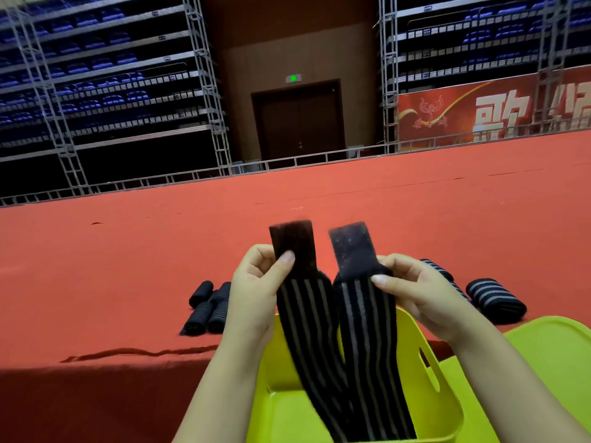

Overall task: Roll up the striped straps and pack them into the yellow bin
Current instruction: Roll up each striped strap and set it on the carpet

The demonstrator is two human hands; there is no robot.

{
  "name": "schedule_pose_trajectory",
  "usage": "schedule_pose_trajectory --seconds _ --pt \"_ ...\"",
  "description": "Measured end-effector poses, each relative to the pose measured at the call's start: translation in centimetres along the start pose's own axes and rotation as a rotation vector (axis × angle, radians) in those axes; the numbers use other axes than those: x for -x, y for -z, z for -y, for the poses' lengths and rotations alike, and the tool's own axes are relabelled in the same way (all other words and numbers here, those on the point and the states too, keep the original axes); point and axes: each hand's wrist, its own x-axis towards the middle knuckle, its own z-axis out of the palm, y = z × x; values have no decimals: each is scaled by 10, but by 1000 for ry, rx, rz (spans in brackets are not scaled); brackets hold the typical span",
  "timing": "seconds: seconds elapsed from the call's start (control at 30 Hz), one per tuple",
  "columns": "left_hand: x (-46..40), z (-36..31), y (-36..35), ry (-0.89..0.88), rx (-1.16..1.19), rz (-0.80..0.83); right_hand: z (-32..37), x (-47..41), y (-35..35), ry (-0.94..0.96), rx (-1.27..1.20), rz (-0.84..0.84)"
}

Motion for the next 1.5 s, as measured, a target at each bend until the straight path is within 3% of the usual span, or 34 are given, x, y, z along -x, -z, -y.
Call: schedule_pose_trajectory --seconds 0.13,0.23,0.37,0.53,0.7,0.87,0.97,1.13,1.5 --pt "9 5 -8 -82 -226 -203 5 9 -10 203 191 -496" --pt "19 11 -22 -108 -347 -302 2 17 -29 250 593 -667" --pt "33 17 -46 -105 -396 -284 -9 21 -56 314 886 -586" --pt "40 20 -50 -82 -434 -197 -13 26 -58 174 1056 -422" --pt "40 19 -42 -28 -379 -135 -1 33 -56 75 1002 -210" --pt "41 20 -39 64 -254 -50 -3 27 -49 168 872 -378" --pt "44 20 -41 150 -180 23 0 20 -46 124 787 -451" --pt "43 26 -40 164 -192 75 4 16 -43 60 655 -390" --pt "36 31 -38 268 -62 54 -9 23 -46 347 622 -424"
